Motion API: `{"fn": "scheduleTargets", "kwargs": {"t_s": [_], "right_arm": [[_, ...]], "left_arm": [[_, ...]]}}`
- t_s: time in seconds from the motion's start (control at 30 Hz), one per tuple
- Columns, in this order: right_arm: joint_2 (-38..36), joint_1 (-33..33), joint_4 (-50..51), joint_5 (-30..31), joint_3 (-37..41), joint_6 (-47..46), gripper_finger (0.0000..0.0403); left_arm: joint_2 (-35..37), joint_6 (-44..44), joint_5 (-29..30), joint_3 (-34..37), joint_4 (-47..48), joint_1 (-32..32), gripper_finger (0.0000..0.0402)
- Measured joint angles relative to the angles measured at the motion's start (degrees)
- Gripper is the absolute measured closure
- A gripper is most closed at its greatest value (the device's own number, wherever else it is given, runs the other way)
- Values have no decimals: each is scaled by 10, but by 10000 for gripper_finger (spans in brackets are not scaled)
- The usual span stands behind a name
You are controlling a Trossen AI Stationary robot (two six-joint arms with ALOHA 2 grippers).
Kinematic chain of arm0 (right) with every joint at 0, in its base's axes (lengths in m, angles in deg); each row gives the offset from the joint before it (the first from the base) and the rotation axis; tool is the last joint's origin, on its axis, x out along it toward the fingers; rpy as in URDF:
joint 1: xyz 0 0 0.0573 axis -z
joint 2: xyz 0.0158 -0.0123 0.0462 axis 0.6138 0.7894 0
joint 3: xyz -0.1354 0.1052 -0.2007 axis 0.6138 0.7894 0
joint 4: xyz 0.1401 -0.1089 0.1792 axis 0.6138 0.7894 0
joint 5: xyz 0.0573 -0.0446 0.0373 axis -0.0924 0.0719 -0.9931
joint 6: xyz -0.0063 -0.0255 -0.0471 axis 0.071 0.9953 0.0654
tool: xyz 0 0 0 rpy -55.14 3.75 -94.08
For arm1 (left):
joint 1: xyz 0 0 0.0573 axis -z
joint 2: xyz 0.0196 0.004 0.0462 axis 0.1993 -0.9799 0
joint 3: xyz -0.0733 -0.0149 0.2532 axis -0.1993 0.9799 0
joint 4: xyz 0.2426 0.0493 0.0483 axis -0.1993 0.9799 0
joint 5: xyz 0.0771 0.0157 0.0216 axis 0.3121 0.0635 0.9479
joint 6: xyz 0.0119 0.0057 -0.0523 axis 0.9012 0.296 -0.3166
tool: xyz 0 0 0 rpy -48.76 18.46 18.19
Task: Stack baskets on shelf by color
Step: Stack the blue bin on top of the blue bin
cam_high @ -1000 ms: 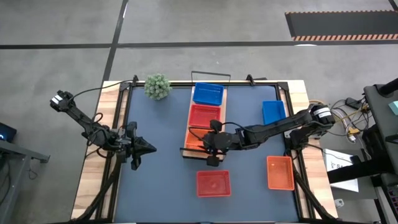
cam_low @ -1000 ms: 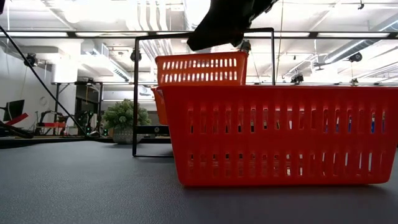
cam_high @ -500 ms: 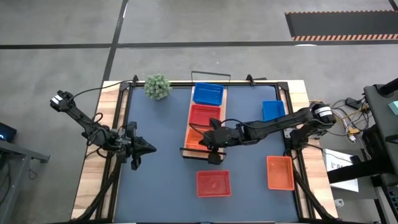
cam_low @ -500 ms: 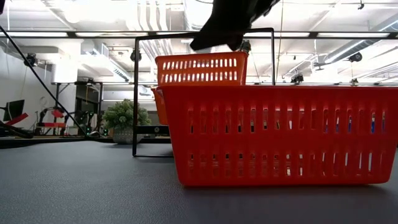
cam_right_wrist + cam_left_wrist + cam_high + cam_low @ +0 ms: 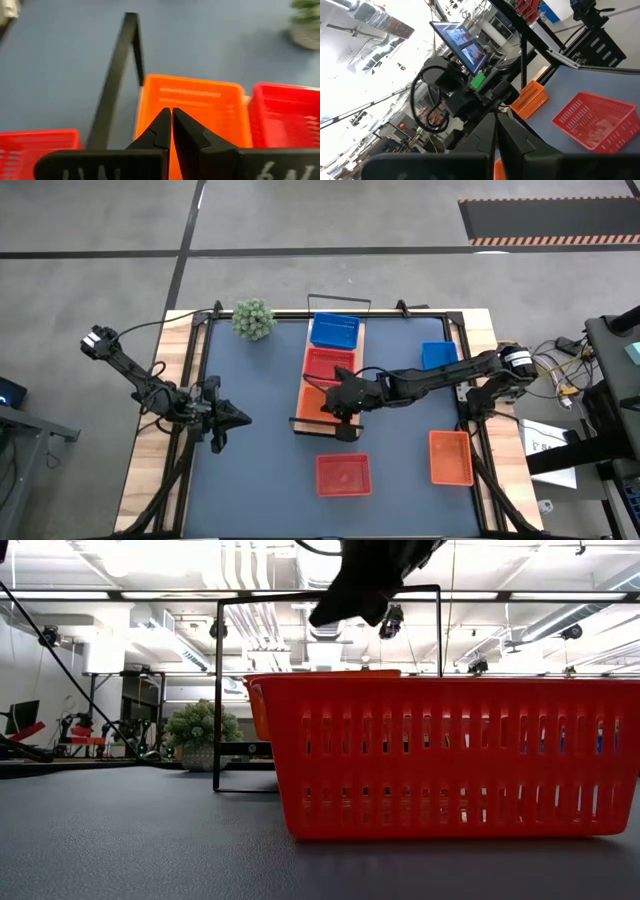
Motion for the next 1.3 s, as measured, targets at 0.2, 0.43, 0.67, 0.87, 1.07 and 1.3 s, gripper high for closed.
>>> {"fn": "scheduleTargets", "kwargs": {"t_s": [0.2,0.43,0.67,0.87,1.07,1.3], "right_arm": [[-60,-47,-3,93,13,34,394],[-133,-101,-73,164,110,35,394],[-207,-98,-77,278,198,-65,394],[-247,-53,63,282,192,-163,394],[-256,51,127,230,173,-210,394],[-251,149,394,149,110,-389,384]], "left_arm": [[-11,-4,0,0,0,0,402],[-37,-5,0,-10,-7,0,402],[-62,-2,3,-10,-69,0,402],[-72,-3,16,-10,-76,-1,402],[-74,28,45,-25,-76,-41,402],[-81,-56,46,-45,-78,-79,402]]}}
